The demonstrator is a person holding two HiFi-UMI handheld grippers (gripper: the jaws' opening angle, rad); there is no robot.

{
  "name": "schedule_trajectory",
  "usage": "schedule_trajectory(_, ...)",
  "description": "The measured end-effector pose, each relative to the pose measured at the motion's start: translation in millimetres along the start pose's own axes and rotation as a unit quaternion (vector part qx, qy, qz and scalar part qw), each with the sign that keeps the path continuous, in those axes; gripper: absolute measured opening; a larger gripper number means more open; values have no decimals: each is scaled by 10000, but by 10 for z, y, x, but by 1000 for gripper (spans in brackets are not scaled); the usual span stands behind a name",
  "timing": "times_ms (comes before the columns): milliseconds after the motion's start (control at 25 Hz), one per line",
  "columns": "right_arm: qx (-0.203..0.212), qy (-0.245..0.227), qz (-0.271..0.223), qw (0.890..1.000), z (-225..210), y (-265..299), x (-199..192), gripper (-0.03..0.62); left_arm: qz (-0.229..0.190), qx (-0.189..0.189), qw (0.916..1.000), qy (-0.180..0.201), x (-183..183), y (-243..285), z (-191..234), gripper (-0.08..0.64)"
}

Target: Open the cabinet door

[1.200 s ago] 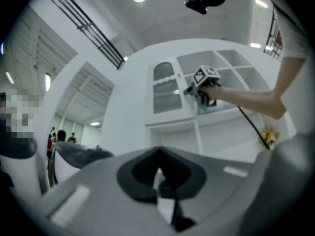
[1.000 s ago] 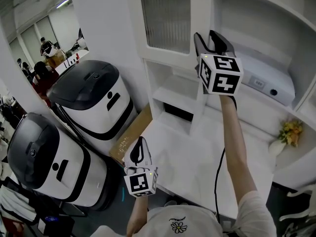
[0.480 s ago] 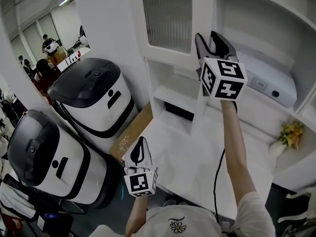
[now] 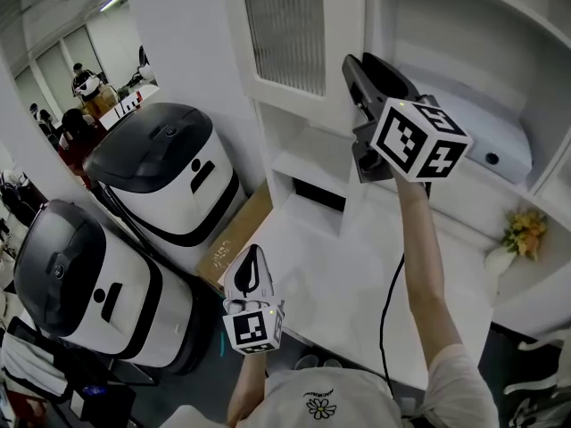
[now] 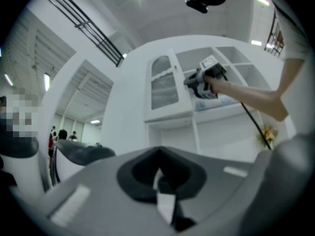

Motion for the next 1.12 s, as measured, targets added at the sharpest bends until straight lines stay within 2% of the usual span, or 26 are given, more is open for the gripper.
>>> schedule_trajectory(80,-5,205,114,9997,-32,33,-26,93,8,5,10000,-27,-3,-11,-16,6)
schedule_trajectory(120,-30,212,158,9996,-41,41,-36,66,12,7,10000,-33,-3,-16,-23,6)
schedule_trajectory(280,-83,-45,275,9996,-32,33,-32,61,15,4,10000,8,16,-15,-21,6)
schedule_trajectory(760,601,-226,393,9972,343,-70,-40,61,-6,7,10000,-10,12,-9,-95,6)
schedule_trajectory(960,725,-204,341,9966,467,-94,-52,61,-13,94,10000,-9,17,-30,-54,6)
schedule_trajectory(1120,981,-188,355,9944,633,-108,-60,61,-82,180,9998,11,46,-59,-23,6)
Point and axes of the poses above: the fingertips, and each gripper's own axes: y forward along the fingers, z to its left, x out of its top, the point moved 4 cm from there along -y, backward along the fingers, and after that the axes turned 3 degrees about y, right-handed, at the moved point
